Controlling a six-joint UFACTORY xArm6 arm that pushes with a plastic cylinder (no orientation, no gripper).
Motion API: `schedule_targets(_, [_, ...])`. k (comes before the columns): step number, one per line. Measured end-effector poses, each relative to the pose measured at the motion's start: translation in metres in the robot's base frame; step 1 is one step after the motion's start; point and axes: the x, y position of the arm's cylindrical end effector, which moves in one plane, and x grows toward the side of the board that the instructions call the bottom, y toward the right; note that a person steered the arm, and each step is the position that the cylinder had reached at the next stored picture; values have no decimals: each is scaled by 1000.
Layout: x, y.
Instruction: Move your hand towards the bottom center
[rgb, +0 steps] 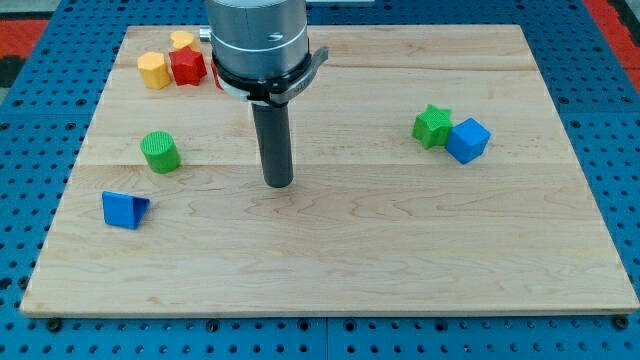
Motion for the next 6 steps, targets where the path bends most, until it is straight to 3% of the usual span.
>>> schedule_targets(6, [37, 116])
